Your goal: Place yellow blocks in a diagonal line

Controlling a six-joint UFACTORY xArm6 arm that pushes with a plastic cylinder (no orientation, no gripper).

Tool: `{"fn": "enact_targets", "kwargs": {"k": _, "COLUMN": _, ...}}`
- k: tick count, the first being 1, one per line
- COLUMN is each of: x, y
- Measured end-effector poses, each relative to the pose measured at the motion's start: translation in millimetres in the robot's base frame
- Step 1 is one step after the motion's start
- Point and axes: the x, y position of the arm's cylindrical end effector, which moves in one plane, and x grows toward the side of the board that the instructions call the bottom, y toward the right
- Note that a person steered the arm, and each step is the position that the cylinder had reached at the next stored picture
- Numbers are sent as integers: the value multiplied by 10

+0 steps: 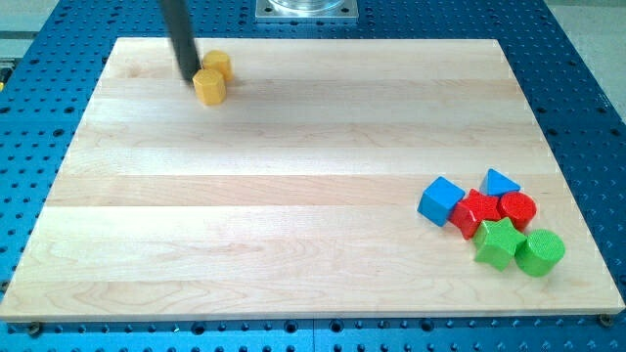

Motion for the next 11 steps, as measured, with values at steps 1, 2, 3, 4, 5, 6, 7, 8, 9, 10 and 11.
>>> {"fn": "enact_targets", "kwargs": {"k": 1, "x": -185, "y": 509}}
{"fn": "enact_targets", "kwargs": {"k": 2, "x": 82, "y": 581}}
{"fn": "enact_targets", "kwargs": {"k": 3, "x": 872, "y": 364}}
{"fn": "enact_targets", "kwargs": {"k": 4, "x": 1361, "y": 691}}
{"fn": "enact_targets", "kwargs": {"k": 5, "x": 584, "y": 2}}
{"fn": "enact_targets", "kwargs": {"k": 6, "x": 202, "y": 276}}
{"fn": "enact_targets", "kwargs": {"k": 7, "x": 718, "y": 764}}
{"fn": "enact_targets", "kwargs": {"k": 8, "x": 1580, "y": 878}}
{"fn": "enact_targets", "kwargs": {"k": 9, "x": 2518, "y": 1227}}
{"fn": "enact_targets", "kwargs": {"k": 10, "x": 2699, "y": 1401}}
{"fn": "enact_targets", "kwargs": {"k": 11, "x": 2116, "y": 977}}
